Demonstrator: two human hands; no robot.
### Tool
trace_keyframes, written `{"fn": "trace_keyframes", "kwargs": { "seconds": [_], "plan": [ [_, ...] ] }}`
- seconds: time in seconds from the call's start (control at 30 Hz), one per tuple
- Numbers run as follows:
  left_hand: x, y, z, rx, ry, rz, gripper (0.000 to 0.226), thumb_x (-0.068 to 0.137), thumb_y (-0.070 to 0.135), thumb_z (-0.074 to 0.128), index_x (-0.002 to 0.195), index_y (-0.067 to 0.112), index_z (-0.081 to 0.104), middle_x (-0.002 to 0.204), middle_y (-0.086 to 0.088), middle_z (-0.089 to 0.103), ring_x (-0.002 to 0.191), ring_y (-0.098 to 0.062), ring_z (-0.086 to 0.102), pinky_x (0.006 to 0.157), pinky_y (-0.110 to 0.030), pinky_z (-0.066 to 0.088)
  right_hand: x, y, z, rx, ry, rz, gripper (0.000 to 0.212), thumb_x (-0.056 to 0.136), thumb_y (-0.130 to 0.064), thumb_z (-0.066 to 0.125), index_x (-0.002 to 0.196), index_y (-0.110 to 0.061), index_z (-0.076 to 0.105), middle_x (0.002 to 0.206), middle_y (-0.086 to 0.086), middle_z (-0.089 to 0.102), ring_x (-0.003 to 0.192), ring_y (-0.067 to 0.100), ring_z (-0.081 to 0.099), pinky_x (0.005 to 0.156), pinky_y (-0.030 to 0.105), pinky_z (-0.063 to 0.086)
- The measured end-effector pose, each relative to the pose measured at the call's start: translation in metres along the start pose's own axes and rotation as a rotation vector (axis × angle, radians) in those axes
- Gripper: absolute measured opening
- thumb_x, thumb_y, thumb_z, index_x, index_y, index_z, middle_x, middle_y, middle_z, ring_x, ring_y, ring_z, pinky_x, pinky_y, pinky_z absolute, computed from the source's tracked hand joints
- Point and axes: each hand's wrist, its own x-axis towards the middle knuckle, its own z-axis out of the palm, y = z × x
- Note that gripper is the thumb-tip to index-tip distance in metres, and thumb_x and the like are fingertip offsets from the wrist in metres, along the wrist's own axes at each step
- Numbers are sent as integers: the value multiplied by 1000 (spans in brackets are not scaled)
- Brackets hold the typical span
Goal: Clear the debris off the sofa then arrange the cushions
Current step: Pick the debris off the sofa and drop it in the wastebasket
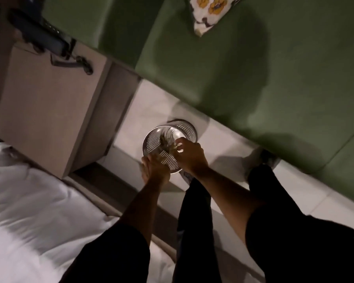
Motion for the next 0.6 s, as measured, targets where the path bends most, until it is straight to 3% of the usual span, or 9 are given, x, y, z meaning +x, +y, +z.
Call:
{"fn": "trace_keyframes", "kwargs": {
  "seconds": [0.13, 0.2, 0.27, 0.33, 0.4, 0.5, 0.6],
  "plan": [
    [-7, 27, 7, 18, 13, 83, 71, 83, 18, 67, 146, 11, 34, 155, -14, 31, 144, -37, 27, 115, -54, 31, -11, 25, -25, 62, -19, 25, 34, 89, -32, 68, 122, -20, 65, 118, 7, 77, 111, 33, 71, 95, 45, 56],
    [-20, 56, 19, 22, 25, 222, 62, 87, 17, 64, 144, 9, 42, 153, -13, 36, 145, -35, 27, 117, -47, 27, -22, 50, -58, 109, 44, 42, 28, 90, -21, 68, 118, -19, 67, 112, 5, 78, 102, 28, 75, 91, 42, 58],
    [-37, 93, 35, 25, 57, 437, 47, 85, 4, 60, 132, 4, 54, 142, -18, 49, 137, -38, 38, 113, -42, 27, -35, 76, -99, 157, 148, 41, 26, 91, -15, 67, 117, -19, 69, 107, 3, 79, 92, 23, 77, 88, 41, 59],
    [-61, 142, 57, -57, 124, 663, 38, 78, -4, 63, 115, 5, 61, 118, -22, 61, 113, -42, 56, 99, -47, 41, -51, 108, -153, 164, 308, 59, 24, 95, -16, 63, 116, -21, 71, 108, 4, 79, 93, 25, 77, 90, 40, 59],
    [-92, 196, 80, -132, 140, 878, 35, 80, -2, 61, 110, 15, 63, 109, -15, 61, 101, -38, 60, 88, -46, 50, -66, 144, -213, 144, 512, 91, 22, 96, -18, 61, 113, -23, 74, 110, 2, 80, 98, 24, 76, 90, 35, 59],
    [-144, 282, 122, -154, 67, 1188, 29, 82, 9, 53, 105, 23, 65, 109, -6, 61, 104, -27, 59, 94, -35, 46, -85, 193, -306, 179, 766, 146, 23, 94, -13, 62, 110, -21, 76, 107, 4, 80, 94, 24, 76, 84, 36, 60],
    [-200, 355, 173, -51, 19, 1409, 30, 83, 18, 54, 109, 17, 69, 116, -12, 67, 109, -32, 65, 96, -36, 46, -99, 242, -384, 162, 1069, 179, 27, 90, -4, 61, 114, -14, 72, 111, 9, 75, 93, 28, 74, 84, 39, 60]
  ]
}}
